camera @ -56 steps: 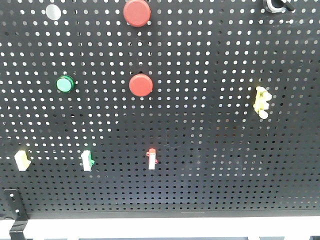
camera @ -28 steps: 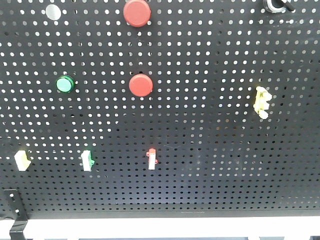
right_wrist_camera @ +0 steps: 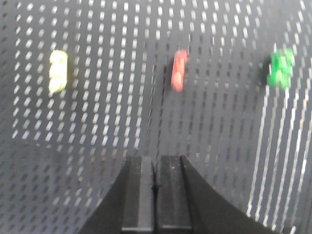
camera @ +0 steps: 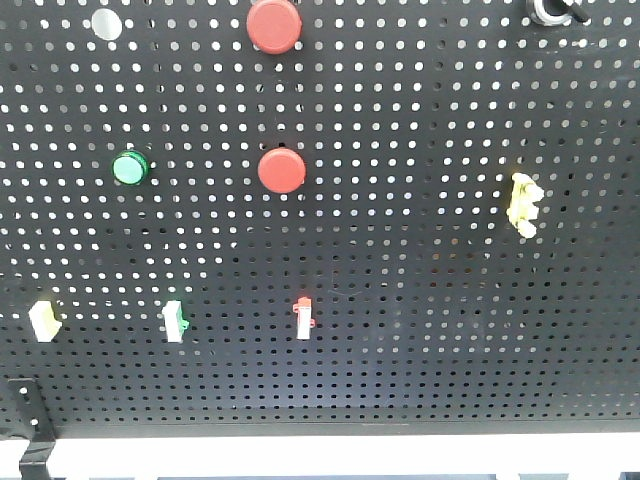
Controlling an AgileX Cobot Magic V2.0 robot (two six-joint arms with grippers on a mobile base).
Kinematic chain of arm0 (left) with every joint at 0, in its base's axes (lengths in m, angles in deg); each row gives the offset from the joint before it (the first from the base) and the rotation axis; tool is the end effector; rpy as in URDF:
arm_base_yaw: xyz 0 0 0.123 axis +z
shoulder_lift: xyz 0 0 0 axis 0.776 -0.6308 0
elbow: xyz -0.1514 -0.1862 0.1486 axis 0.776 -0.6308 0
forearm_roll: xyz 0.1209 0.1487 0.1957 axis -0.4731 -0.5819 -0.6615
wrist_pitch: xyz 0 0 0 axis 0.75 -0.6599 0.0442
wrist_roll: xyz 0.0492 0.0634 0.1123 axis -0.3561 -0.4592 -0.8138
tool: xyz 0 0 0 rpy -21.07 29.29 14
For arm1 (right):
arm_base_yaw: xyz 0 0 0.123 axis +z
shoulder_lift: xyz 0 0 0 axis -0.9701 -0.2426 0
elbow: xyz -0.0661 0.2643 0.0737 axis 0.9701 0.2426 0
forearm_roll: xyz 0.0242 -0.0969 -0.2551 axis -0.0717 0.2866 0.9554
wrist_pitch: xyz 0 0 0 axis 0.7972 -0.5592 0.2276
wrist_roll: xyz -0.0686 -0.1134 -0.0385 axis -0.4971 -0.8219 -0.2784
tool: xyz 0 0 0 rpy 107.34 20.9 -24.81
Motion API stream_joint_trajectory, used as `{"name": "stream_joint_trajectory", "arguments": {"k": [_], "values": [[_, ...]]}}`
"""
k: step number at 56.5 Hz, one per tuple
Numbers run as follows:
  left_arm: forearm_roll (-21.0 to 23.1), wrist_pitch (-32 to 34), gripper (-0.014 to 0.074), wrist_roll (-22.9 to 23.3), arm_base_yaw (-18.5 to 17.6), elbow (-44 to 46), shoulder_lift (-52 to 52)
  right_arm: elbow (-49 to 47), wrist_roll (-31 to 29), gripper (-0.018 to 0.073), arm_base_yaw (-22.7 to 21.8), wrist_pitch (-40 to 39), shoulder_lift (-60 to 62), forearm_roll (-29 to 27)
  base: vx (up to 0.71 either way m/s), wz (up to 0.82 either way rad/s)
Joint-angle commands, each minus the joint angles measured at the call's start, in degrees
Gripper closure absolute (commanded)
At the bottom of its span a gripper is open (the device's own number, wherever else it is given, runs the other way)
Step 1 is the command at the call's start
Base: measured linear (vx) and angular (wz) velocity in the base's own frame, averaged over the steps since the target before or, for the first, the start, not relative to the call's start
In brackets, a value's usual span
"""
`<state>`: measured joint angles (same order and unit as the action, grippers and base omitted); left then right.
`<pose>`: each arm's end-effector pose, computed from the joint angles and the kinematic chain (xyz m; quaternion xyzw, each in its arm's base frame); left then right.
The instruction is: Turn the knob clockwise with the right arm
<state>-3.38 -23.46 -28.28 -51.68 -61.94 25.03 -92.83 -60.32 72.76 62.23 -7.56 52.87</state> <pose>0.1277 -0.0018 0.1833 0.0051 0.7423 -0.0046 0.6700 0.1367 -0.0077 0.3401 -0.0280 0.6256 -0.0783 0.7757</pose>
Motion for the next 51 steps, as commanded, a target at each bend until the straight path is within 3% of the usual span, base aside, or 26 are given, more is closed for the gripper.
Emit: {"name": "stream_joint_trajectory", "arguments": {"k": [1,15,28,39,51], "values": [[0.4,4.7,0.0603,0.0,-0.2,-1.5,0.5,-5.2,-1.1,0.038,-0.3,-3.7,-4.3,0.5,0.0,0.0],[0.4,4.7,0.0603,0.0,-0.2,-1.5,0.5,-8.1,-0.8,0.0136,-0.3,-8.0,-12.0,0.1,0.0,0.0],[0.4,4.7,0.0603,0.0,-0.2,-1.5,0.5,-9.1,-1.5,0.0117,-0.3,-17.9,-16.3,2.2,0.0,0.0],[0.4,4.7,0.0603,0.0,-0.2,-1.5,0.5,-17.7,1.0,0.0117,-0.3,-13.6,-24.0,18.5,0.0,0.0],[0.4,4.7,0.0603,0.0,-0.2,-1.5,0.5,-29.6,9.8,0.0117,0.5,-13.0,-34.0,36.9,0.0,0.0]]}}
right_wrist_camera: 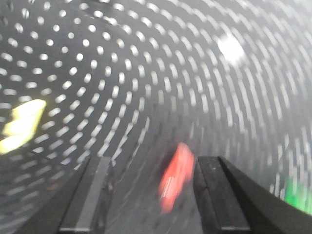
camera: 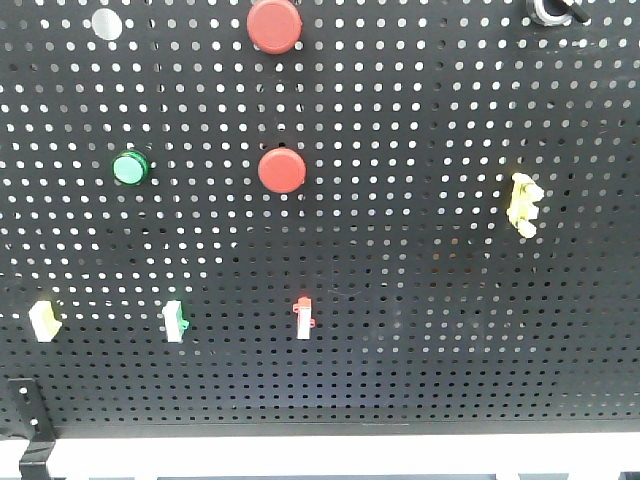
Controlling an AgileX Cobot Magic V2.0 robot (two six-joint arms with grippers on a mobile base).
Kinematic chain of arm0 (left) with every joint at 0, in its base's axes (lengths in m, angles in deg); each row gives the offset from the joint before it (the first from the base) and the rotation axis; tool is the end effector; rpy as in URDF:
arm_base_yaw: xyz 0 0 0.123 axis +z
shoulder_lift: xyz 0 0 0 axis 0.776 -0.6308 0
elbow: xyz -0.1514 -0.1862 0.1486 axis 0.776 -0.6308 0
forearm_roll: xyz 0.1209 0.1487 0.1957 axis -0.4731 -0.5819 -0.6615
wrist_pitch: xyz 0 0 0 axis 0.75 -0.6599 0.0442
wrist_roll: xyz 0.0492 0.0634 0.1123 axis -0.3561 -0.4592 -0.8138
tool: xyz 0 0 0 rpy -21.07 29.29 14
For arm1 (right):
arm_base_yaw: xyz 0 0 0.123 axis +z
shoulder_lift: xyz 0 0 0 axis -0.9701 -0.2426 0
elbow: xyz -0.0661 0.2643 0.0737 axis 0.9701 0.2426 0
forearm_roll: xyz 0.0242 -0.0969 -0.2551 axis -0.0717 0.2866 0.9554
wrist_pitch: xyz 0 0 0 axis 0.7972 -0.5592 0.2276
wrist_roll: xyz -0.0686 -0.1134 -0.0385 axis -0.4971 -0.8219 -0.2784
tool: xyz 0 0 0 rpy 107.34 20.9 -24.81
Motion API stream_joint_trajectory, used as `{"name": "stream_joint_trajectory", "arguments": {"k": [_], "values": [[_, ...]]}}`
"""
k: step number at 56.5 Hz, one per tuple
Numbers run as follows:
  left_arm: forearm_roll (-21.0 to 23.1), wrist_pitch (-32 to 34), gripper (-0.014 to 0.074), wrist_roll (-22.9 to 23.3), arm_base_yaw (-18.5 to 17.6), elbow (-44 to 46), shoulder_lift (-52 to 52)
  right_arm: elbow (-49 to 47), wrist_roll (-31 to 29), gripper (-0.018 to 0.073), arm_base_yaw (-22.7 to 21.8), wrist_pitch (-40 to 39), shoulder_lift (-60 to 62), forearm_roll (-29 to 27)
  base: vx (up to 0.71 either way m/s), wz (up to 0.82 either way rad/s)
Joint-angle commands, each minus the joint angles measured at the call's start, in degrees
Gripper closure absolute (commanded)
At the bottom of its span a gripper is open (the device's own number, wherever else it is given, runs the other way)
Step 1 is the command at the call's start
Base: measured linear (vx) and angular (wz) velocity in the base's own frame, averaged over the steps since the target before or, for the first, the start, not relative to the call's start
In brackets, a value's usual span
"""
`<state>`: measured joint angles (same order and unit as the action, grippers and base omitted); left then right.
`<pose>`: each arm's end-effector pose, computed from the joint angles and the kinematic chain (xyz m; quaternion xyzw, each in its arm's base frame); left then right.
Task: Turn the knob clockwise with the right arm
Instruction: 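Align the open right gripper over the silver knob's bar handle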
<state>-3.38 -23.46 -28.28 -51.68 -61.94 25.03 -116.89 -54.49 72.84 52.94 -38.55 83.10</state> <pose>0.1277 -0.0018 0.1833 0.0051 0.7423 -0.0046 0.6700 0.2370 -0.0010 0.4284 -0.1896 0.5907 -0.2132 0.7548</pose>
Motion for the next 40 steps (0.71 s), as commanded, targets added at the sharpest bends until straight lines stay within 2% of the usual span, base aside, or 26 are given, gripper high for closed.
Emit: {"name": "stream_joint_trajectory", "arguments": {"k": [1,6,14,23,40], "values": [[0.4,4.7,0.0603,0.0,-0.2,-1.5,0.5,-6.8,5.0,0.0117,0.9,-3.7,-4.0,8.1,0.0,0.0],[0.4,4.7,0.0603,0.0,-0.2,-1.5,0.5,-11.5,8.2,0.0118,4.1,-3.6,-8.2,13.6,0.0,0.0],[0.4,4.7,0.0603,0.0,-0.2,-1.5,0.5,-19.8,8.2,0.0118,10.5,1.3,-14.6,20.9,0.0,0.0],[0.4,4.7,0.0603,0.0,-0.2,-1.5,0.5,-28.7,8.2,0.0118,14.9,8.0,-19.4,21.3,0.0,0.0],[0.4,4.7,0.0603,0.0,-0.2,-1.5,0.5,-37.6,8.2,0.0151,17.3,9.3,-24.7,21.3,0.0,0.0]]}}
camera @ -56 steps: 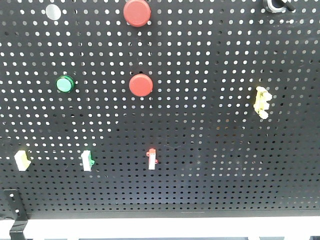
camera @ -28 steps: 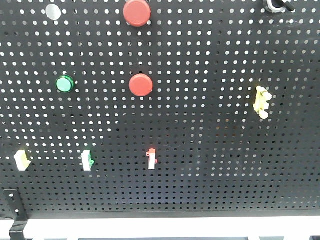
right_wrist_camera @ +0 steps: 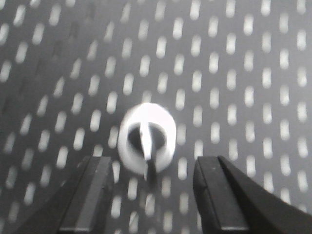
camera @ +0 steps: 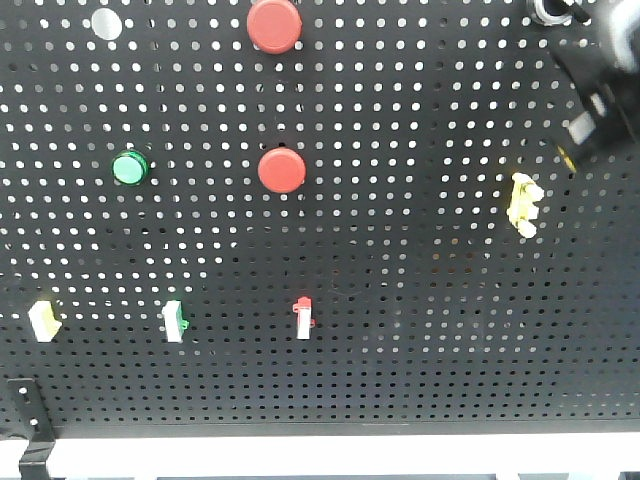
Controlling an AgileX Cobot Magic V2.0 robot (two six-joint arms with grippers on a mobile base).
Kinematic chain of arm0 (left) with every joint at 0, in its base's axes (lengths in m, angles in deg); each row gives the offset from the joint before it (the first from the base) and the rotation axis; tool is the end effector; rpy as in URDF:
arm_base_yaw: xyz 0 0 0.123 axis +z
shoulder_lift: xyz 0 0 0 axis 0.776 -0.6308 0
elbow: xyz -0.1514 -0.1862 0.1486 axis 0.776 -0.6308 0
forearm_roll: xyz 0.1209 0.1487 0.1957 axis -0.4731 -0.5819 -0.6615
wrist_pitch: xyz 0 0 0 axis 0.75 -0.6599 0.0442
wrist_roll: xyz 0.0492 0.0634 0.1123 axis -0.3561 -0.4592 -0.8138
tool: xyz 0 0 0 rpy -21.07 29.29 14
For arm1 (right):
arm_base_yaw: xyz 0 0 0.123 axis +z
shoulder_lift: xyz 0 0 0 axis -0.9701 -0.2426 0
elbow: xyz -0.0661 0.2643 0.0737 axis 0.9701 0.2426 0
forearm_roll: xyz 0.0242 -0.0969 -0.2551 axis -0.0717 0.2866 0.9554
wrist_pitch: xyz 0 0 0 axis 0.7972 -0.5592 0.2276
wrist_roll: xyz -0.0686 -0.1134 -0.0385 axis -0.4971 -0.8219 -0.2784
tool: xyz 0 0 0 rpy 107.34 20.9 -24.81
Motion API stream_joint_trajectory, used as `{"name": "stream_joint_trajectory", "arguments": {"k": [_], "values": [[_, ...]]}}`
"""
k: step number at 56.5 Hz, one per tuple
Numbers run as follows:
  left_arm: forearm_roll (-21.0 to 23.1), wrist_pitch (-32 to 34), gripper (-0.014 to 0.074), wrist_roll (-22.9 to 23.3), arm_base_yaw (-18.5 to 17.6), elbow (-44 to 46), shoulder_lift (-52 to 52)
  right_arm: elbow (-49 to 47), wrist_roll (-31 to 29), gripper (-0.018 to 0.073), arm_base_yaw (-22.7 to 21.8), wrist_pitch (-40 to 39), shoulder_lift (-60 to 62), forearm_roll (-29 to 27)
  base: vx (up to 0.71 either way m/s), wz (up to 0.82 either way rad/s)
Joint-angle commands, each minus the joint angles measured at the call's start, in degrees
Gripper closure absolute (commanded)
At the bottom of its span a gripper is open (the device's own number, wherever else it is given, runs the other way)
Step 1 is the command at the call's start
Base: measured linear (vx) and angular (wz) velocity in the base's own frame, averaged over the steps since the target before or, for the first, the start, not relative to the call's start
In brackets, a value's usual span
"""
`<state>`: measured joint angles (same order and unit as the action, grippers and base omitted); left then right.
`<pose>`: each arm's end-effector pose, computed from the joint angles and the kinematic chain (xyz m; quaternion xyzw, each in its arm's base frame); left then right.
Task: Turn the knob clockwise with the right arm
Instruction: 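Align the open right gripper over the silver knob's bar handle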
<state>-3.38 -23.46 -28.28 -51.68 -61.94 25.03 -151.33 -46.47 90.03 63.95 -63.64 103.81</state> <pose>0.1277 -0.0018 0.1833 0.0051 0.7423 -0.0046 0.6700 0.3286 0.0788 0.5224 -0.2976 0.5401 -0.2197 0.7559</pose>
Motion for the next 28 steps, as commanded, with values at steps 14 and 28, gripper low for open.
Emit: {"name": "stream_joint_trajectory", "arguments": {"k": [14,28], "values": [[0.4,4.7,0.0603,0.0,-0.2,-1.5,0.5,-3.7,0.1,0.0294,0.1,-0.8,0.1,0.7,0.0,0.0],[0.4,4.7,0.0603,0.0,-0.2,-1.5,0.5,-3.7,0.1,0.0367,0.0,-0.6,-1.4,0.6,0.0,0.0]]}}
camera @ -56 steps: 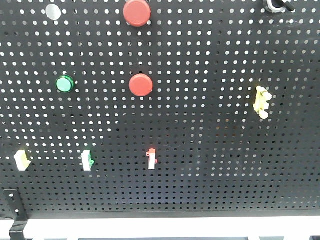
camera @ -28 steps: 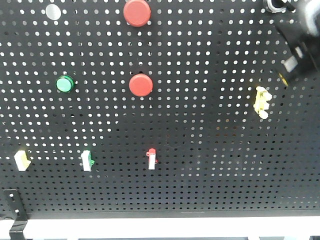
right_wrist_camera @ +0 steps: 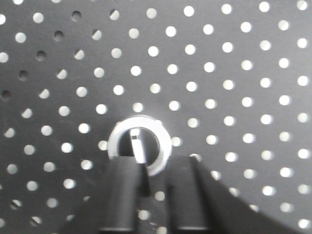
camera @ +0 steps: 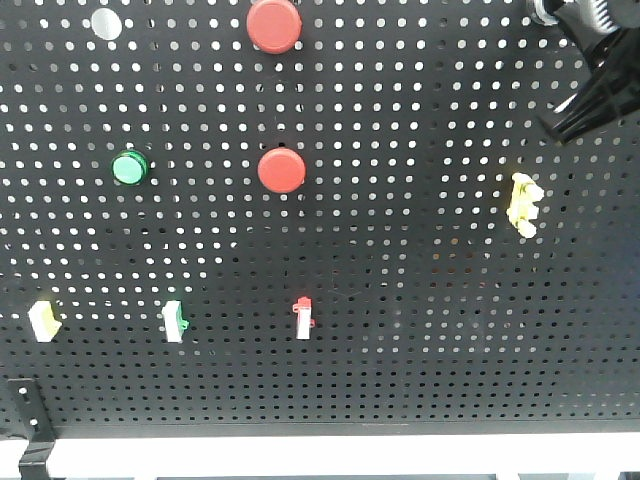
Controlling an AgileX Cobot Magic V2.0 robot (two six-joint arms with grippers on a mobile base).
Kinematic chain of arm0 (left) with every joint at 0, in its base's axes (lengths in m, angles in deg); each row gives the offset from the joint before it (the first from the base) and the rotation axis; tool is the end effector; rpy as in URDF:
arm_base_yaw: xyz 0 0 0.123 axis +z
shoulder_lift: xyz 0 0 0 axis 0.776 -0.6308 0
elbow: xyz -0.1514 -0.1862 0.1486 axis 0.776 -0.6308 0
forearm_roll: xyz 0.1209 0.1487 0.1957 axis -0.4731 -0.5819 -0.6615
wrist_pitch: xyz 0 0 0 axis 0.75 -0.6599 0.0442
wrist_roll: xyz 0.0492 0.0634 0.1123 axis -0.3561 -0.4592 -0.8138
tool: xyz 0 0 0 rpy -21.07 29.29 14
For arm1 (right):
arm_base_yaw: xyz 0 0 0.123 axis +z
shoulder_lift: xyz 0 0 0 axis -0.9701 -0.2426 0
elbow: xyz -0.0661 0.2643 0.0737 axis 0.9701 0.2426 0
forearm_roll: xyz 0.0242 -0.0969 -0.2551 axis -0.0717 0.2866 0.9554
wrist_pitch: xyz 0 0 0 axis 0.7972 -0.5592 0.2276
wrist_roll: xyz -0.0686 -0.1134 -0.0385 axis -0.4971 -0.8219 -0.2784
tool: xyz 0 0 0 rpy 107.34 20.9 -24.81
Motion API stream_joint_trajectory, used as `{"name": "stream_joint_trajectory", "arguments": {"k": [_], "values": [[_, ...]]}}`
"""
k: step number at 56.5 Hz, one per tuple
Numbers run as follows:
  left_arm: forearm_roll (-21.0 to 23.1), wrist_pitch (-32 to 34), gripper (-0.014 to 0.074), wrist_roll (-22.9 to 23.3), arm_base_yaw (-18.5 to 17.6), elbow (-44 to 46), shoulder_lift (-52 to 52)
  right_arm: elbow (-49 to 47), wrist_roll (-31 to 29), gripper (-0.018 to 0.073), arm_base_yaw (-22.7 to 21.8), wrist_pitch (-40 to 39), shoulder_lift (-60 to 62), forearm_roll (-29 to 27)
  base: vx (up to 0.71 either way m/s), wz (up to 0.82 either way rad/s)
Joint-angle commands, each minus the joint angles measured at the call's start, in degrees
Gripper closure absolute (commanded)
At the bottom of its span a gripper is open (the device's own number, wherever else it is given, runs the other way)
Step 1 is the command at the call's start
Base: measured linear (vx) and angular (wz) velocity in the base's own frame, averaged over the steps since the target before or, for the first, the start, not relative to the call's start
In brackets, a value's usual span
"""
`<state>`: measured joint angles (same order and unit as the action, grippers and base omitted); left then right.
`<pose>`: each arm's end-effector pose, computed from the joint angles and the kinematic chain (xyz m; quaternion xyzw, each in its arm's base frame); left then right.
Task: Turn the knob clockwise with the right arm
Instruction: 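Align the open right gripper over the silver knob's bar handle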
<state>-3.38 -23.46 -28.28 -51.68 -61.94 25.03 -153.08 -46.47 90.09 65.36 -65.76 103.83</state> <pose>0.1277 -0.0018 0.1833 0.0051 0.7423 -0.0046 0.6700 0.3403 0.0793 0.5197 -0.2953 0.5509 -0.2235 0.7479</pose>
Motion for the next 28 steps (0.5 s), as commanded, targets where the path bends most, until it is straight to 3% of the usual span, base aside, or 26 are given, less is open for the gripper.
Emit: {"name": "stream_joint_trajectory", "arguments": {"k": [1,28], "values": [[0.4,4.7,0.0603,0.0,-0.2,-1.5,0.5,-1.9,0.1,0.0365,0.0,-2.2,0.7,0.6,0.0,0.0],[0.4,4.7,0.0603,0.0,-0.2,-1.5,0.5,-1.9,-1.0,0.0358,0.0,-1.2,-1.1,0.1,0.0,0.0]]}}
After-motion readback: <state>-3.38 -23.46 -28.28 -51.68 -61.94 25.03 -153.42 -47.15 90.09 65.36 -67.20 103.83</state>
